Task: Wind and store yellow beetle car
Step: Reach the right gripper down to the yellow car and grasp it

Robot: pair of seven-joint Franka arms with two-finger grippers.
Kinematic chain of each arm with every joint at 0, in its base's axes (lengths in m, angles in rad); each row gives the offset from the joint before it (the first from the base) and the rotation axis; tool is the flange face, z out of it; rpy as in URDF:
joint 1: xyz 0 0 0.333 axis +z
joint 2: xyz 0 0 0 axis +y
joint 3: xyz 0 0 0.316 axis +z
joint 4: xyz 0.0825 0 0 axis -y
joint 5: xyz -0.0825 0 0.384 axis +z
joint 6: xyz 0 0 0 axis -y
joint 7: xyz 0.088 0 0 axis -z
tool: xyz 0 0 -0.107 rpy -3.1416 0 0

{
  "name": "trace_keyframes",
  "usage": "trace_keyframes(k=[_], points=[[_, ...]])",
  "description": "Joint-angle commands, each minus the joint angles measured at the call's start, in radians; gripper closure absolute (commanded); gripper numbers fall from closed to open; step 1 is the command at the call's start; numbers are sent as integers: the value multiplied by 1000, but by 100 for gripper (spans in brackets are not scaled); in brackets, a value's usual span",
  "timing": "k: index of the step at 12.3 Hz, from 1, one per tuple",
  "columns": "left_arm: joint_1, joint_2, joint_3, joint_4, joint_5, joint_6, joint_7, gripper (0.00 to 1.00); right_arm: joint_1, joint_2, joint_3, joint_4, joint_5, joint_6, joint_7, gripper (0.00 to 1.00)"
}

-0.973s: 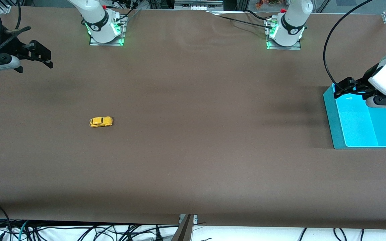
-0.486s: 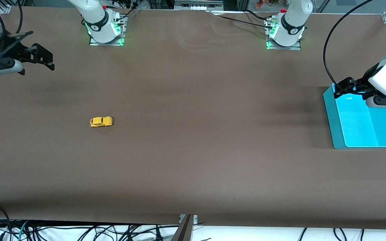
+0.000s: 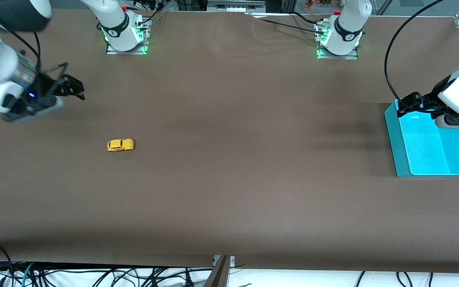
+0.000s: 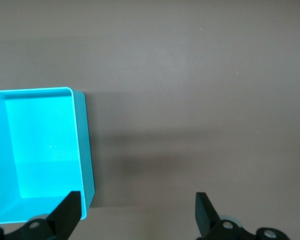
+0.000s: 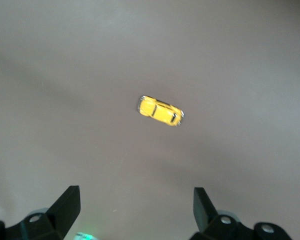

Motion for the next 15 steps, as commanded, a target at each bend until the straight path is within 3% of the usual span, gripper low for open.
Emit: trace_keyframes(k=[1,5,8,15], points=[[8,14,-2,31,-20,-20,24,0,-60,32,51,-133,9,186,-317,0],[8,14,-2,31,-20,-20,24,0,-110,174,76,-169,-1,366,-775,0],[8,14,-2,31,-20,-20,24,0,-110,191,79,-270,-5,534,-981,0],[8,14,-2,31,-20,-22,24,0,-128,254,106,-489,-11,898,-1061,0]])
